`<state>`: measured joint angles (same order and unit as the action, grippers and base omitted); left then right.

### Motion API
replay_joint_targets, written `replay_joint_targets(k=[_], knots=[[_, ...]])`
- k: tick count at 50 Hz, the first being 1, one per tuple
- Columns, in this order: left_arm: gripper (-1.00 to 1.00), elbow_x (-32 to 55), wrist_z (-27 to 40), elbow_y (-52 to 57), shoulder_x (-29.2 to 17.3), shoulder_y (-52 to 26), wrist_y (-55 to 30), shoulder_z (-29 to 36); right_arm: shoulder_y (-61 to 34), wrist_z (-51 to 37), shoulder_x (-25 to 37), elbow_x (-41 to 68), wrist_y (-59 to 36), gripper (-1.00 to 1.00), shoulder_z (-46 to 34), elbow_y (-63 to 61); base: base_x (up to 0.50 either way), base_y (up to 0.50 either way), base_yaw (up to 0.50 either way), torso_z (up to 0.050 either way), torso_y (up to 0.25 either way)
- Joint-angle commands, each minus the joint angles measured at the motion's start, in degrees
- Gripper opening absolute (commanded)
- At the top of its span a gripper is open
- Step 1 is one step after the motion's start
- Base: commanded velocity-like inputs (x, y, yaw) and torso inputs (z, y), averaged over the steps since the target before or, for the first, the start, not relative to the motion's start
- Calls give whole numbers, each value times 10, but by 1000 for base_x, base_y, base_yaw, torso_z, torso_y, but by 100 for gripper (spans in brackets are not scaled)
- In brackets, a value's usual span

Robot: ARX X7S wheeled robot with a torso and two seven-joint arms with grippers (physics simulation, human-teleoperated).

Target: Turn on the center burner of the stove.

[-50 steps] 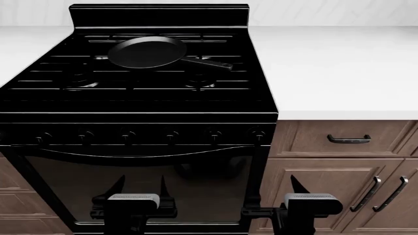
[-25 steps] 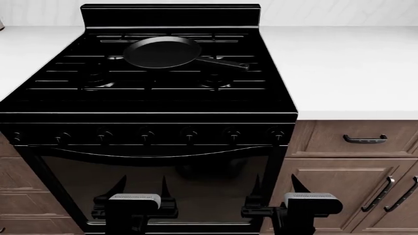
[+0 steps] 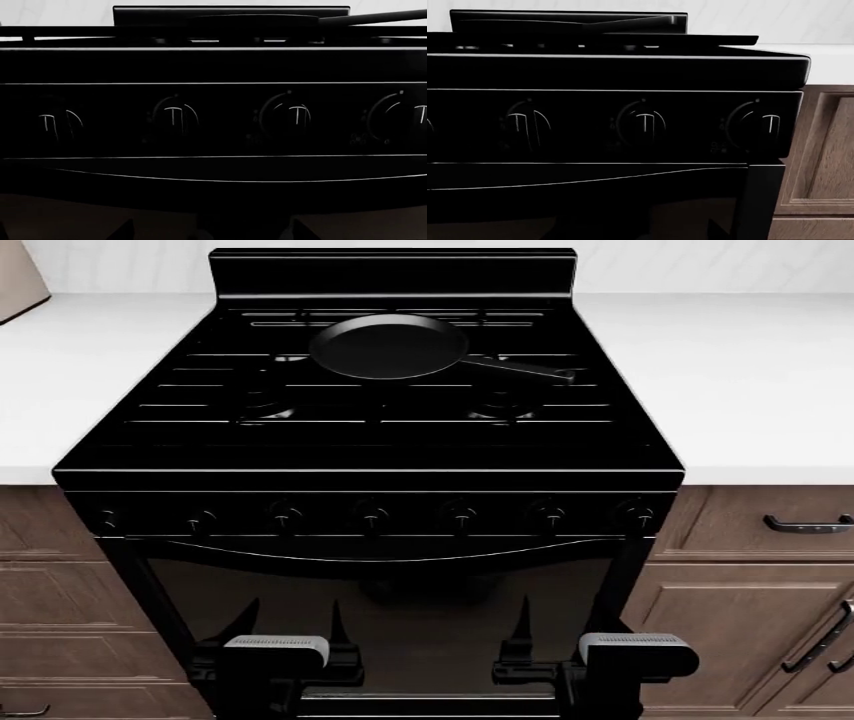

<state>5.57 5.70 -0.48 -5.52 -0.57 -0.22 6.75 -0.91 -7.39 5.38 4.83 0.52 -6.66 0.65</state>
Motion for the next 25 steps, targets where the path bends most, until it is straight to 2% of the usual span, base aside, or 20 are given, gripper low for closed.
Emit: replay_joint_targets(k=[1, 25], knots=[[100, 7, 7, -1, -7, -1, 1, 8, -1, -9, 7, 7, 1, 100, -8, 1, 0, 293, 0, 0, 0], [100, 19, 18, -1, -18, -3, 2, 22, -3, -22, 18, 17, 2, 100, -22, 2, 0, 285, 0, 0, 0]])
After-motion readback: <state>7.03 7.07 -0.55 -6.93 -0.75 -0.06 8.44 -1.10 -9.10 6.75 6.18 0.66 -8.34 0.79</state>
